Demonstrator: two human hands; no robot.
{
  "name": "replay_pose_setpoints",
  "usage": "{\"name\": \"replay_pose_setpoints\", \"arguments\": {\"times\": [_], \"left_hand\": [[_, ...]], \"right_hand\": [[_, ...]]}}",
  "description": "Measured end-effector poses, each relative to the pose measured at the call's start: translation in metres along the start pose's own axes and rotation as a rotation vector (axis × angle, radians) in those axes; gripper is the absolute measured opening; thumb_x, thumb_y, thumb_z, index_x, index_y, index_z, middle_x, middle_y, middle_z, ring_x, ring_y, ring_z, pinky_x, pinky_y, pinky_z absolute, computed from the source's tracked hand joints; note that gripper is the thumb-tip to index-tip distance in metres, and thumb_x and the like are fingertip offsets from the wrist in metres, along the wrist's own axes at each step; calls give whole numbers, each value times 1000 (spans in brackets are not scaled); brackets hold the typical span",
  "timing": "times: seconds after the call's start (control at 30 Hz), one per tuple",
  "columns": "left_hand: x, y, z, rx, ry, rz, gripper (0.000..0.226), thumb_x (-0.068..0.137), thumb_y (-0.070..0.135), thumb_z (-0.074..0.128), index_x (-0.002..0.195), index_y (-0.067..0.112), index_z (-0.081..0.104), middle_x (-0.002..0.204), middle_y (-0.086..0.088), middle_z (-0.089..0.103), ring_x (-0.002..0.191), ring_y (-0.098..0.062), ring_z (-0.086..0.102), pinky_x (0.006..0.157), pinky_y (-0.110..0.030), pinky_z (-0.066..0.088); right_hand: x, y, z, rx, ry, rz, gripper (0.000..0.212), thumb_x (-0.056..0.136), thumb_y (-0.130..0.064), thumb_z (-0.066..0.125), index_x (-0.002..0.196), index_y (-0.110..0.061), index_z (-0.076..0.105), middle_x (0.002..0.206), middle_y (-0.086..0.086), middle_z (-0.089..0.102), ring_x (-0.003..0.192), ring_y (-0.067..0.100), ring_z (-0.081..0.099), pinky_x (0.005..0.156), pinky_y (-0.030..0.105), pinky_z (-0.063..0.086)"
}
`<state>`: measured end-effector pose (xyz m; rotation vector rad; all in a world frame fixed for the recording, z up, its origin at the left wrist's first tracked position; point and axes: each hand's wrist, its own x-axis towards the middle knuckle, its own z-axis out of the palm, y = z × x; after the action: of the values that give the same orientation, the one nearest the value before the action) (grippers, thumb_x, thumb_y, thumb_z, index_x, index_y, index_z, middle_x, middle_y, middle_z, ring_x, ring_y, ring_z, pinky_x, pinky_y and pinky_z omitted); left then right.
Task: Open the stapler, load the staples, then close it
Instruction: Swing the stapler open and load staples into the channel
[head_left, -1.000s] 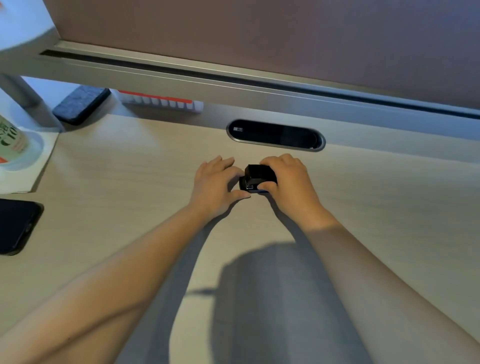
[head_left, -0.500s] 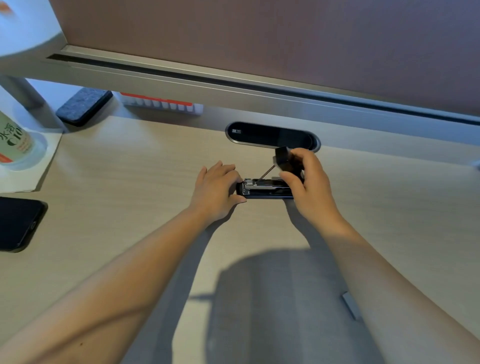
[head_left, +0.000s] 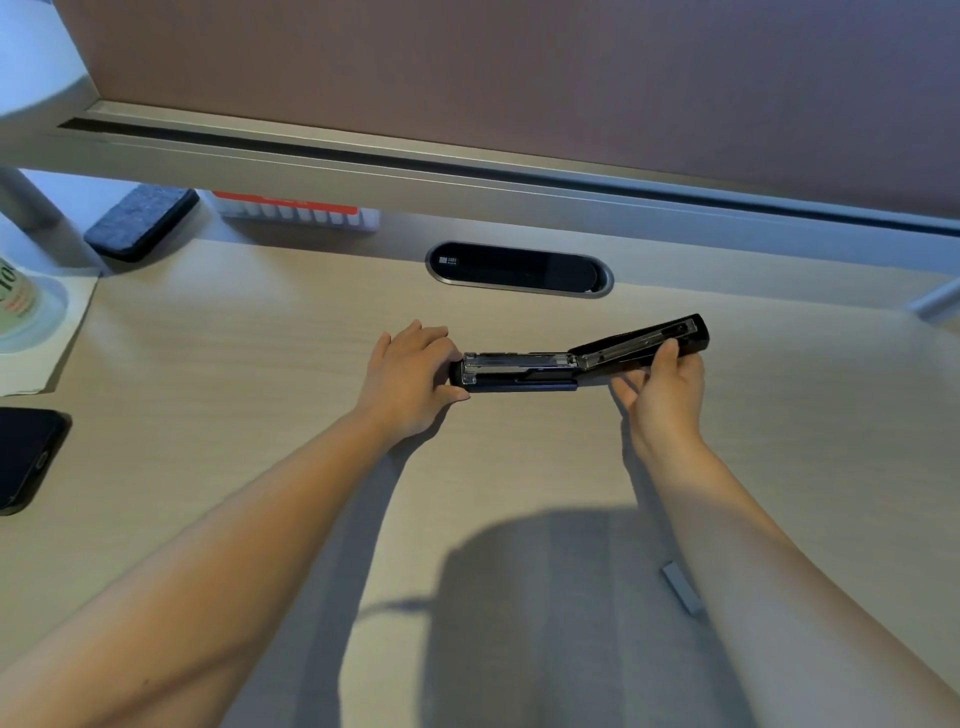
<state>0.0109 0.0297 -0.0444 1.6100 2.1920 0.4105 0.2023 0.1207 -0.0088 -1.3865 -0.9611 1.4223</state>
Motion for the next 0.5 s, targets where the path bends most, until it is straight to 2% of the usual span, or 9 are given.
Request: {"name": "replay_pose_setpoints", "arguments": {"times": [0.07, 0.17, 0.23, 0.3, 0.37, 0.43, 0.5], "left_hand": [[0, 0, 0, 13, -5, 5, 39, 77, 34, 62, 109, 13, 55, 142, -7, 43, 135, -31, 29, 108, -53, 25], [-1, 1, -1, 18, 8, 10, 37, 78, 33, 61, 108, 13, 55, 140, -8, 45, 133, -30, 32, 108, -53, 26], [-4, 5, -2, 9, 31, 12, 36, 78, 31, 62, 106, 11, 56, 134, -9, 50, 127, -29, 38, 104, -49, 29], [-8, 10, -2, 8, 58, 22, 34, 76, 29, 63, 103, 9, 57, 124, -10, 57, 116, -30, 44, 96, -44, 33], [-16, 15, -1, 23, 85, 33, 33, 76, 29, 64, 100, 7, 58, 111, -10, 62, 107, -31, 48, 87, -40, 37], [-27, 20, 2, 33, 95, 42, 32, 76, 28, 64, 97, 5, 58, 104, -12, 63, 103, -33, 50, 82, -39, 38], [-39, 25, 6, 26, 99, 50, 33, 75, 26, 65, 98, 2, 59, 106, -15, 63, 104, -35, 51, 84, -40, 39]], "right_hand": [[4, 2, -4, -59, 42, 34, 17, 96, -21, 29, 92, -14, 44, 99, 8, 54, 87, 17, 55, 97, 36, 43], [5, 5, -16, -289, 87, -52, 20, 93, -27, 38, 81, -15, 48, 98, 10, 53, 94, 21, 50, 81, 29, 42], [0, 8, -28, -480, 24, -115, 25, 89, -29, 45, 98, -8, 53, 107, 12, 55, 105, 24, 51, 80, 27, 39], [-7, 13, -46, -709, -100, -152, 48, 84, -34, 54, 120, -5, 45, 128, 15, 51, 121, 27, 45, 97, 34, 37], [-21, 17, -64, -970, -222, -204, 62, 77, -39, 61, 125, -5, 41, 135, 16, 46, 125, 30, 41, 104, 42, 35], [-37, 19, -81, -1155, -291, -254, 68, 73, -40, 66, 125, -5, 41, 135, 15, 46, 125, 31, 38, 103, 39, 33], [-53, 23, -96, -1237, -345, -308, 71, 69, -40, 69, 125, -7, 41, 135, 14, 45, 126, 30, 36, 103, 38, 32]]}}
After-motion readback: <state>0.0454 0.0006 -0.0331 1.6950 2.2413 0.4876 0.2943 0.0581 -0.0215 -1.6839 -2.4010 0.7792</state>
